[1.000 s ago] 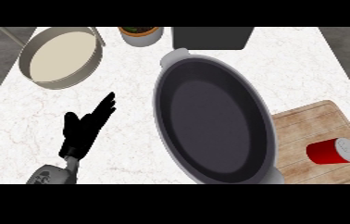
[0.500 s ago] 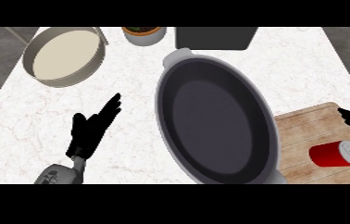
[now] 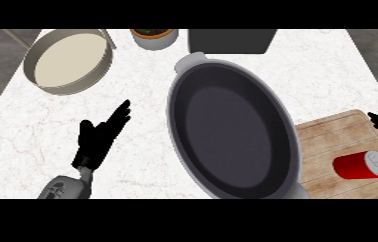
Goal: Pick the can from the cutting board and place it in the pot
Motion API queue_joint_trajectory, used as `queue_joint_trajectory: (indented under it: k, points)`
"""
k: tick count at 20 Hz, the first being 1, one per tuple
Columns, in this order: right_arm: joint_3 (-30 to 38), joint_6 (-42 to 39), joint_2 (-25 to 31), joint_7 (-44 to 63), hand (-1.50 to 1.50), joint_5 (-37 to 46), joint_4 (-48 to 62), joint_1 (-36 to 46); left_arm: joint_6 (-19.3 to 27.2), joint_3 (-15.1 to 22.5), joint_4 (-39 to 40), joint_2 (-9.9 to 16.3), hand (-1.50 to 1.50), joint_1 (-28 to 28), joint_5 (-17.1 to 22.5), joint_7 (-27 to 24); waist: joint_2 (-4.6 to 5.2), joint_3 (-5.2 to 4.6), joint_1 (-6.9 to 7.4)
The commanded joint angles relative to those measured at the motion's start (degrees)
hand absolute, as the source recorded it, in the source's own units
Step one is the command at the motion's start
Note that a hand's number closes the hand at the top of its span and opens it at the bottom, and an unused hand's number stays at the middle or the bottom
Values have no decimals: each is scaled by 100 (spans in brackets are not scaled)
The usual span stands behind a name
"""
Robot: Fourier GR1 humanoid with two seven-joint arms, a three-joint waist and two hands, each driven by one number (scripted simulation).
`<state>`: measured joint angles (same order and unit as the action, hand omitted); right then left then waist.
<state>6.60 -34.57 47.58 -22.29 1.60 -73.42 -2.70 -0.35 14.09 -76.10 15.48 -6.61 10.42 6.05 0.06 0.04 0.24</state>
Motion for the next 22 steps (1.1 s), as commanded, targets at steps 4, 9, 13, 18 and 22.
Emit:
queue_joint_trajectory:
  k: [4, 9, 13, 18, 22]
  points:
    - [73, -651, -95, -1114, -150, 226, 1196, 254, -267, -233, -508, 138, 0, 137, 97, 352, -7, 2, 8]
    - [27, -1036, -370, -986, -150, -317, 1435, 533, -247, -230, -151, 22, 0, 239, -85, -50, 4, 0, 18]
    - [-102, -1117, -640, -813, -150, -575, 1497, 472, -37, -112, -346, -139, 0, 188, -251, 246, -5, 0, 0]
    - [-381, -847, -1111, -619, -150, -427, 2023, 904, -398, -409, 57, -42, 0, 77, -105, -81, 6, 0, 21]
    - [-514, -1122, -1042, -994, -150, -212, 2640, 971, -395, -383, 0, -61, 0, 233, -256, -156, 9, 3, 33]
